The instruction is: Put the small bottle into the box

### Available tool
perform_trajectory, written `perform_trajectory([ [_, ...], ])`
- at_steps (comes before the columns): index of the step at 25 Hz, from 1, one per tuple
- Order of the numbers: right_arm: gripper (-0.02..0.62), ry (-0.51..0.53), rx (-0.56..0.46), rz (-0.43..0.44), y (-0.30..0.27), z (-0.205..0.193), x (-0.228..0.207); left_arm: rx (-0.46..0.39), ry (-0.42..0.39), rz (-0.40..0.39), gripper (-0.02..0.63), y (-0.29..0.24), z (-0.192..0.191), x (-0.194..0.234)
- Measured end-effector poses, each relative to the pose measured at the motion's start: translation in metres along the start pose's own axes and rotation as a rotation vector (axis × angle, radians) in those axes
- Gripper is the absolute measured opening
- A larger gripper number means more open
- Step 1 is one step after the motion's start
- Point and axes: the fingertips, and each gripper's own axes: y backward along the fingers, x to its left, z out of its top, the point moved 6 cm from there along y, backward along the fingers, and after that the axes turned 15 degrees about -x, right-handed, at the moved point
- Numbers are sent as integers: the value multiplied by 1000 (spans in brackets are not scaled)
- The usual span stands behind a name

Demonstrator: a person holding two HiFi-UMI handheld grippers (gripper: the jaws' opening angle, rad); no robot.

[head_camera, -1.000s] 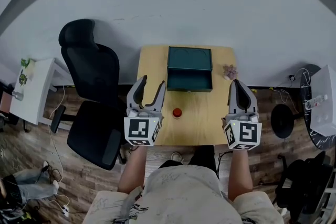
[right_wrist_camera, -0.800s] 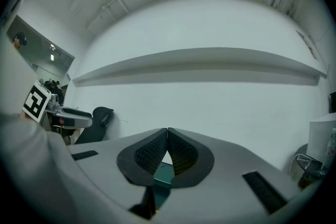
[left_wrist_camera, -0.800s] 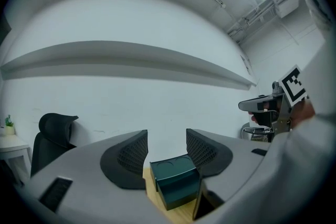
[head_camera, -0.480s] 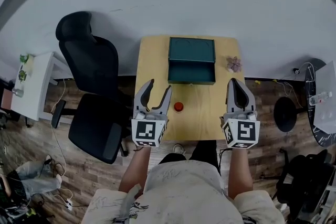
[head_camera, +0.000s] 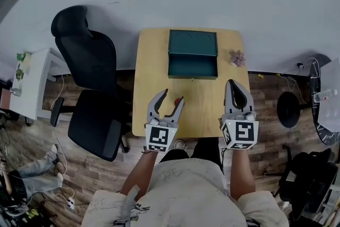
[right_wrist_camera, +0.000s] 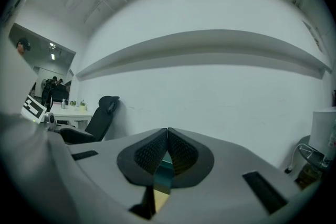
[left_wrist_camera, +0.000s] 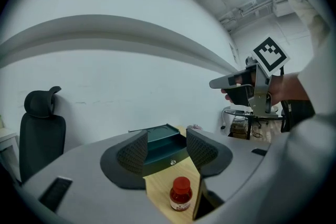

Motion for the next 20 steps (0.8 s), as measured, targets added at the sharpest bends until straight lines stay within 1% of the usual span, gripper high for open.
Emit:
perform_trajectory([
  [8,15,4,23,-3,5,-7,-3,99,7,-37,232,1,-41,-20],
  [20,15,15,49,-4,6,-13,-10,217,41,-29,232,0,-85,-24],
])
